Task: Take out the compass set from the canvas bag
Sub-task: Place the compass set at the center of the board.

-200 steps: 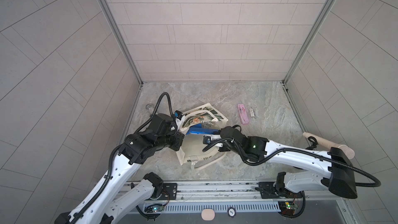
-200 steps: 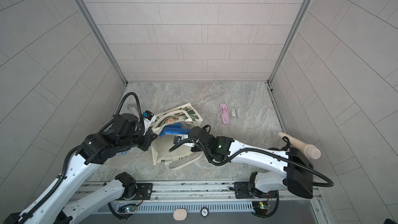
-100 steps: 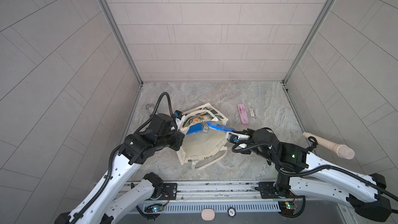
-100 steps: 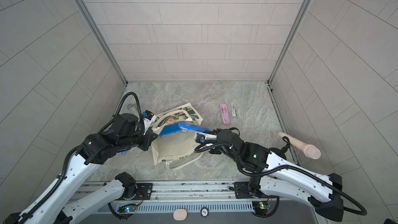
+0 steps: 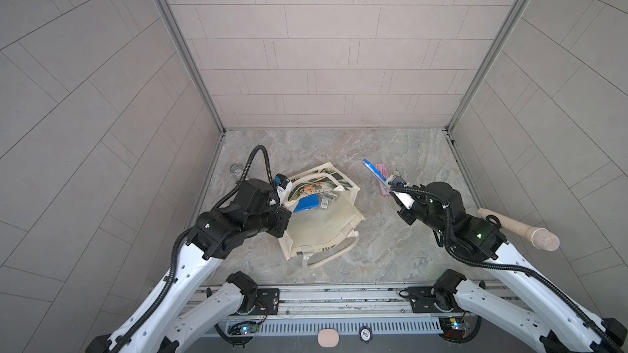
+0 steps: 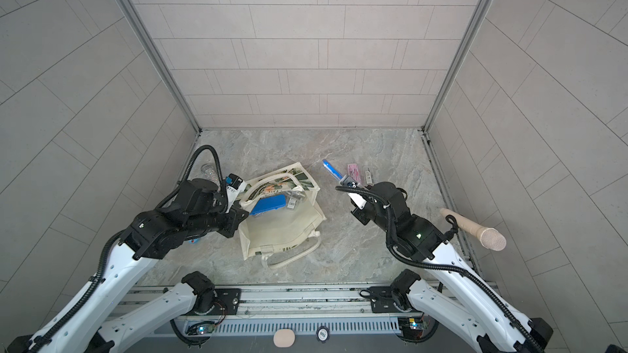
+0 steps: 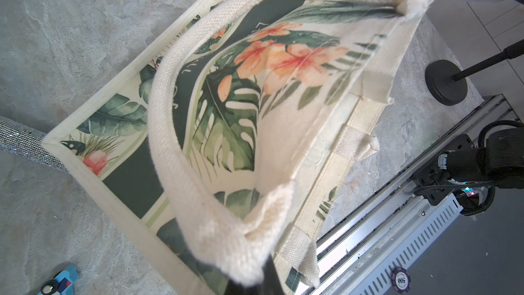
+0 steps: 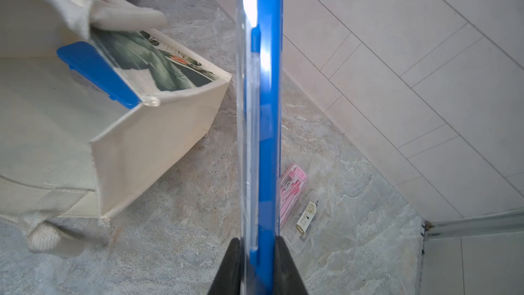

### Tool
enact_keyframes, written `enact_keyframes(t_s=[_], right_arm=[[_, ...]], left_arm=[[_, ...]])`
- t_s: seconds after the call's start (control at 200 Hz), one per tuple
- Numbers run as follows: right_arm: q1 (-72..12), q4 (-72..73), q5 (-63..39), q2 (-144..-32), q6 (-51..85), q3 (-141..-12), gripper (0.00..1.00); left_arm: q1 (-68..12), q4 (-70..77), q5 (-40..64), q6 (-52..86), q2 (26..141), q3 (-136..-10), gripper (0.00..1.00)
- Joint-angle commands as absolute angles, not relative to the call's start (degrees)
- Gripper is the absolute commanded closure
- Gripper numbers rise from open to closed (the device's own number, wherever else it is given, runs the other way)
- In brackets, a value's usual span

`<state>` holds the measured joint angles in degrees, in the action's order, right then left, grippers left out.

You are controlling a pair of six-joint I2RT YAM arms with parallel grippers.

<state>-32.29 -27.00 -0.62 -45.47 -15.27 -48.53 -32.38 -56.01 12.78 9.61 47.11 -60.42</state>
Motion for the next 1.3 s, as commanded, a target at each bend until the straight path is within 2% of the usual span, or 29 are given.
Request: enact_keyframes(t_s=[0.0,0.305,0.46,0.621,0.971,1.296], right_arm=[[-28.60,-27.09,-6.75,-49.13,-9.26,-50.72,0.91],[-20.96,-19.14,-12.37,-62.51,2.24,-50.70,0.84],[-19.97,-14.78,-12.35,-68.94,6.58,-51.32,0.84],[-18.62,-11.69,-13.34,-76.19,11.51,-53.04,0.77],[-17.36,-9.67,-13.84,-85.95,15.27,-56.75,0.78],[-14.02,-14.53,-18.20,-93.77,17.85,-62.56,0.81]], left_arm=[[-32.65,-54.88,13.83,9.93,46.05,-61.52,1.00],[-32.66,-54.76,13.90,10.04,46.12,-61.79,1.00],[-32.65,-55.45,13.72,10.01,45.97,-62.05,1.00],[-32.69,-55.56,13.54,9.99,45.79,-61.92,1.00],[-32.69,-55.94,13.18,9.93,45.69,-61.96,1.00],[-32.67,-55.72,13.32,9.92,45.97,-61.96,1.00]])
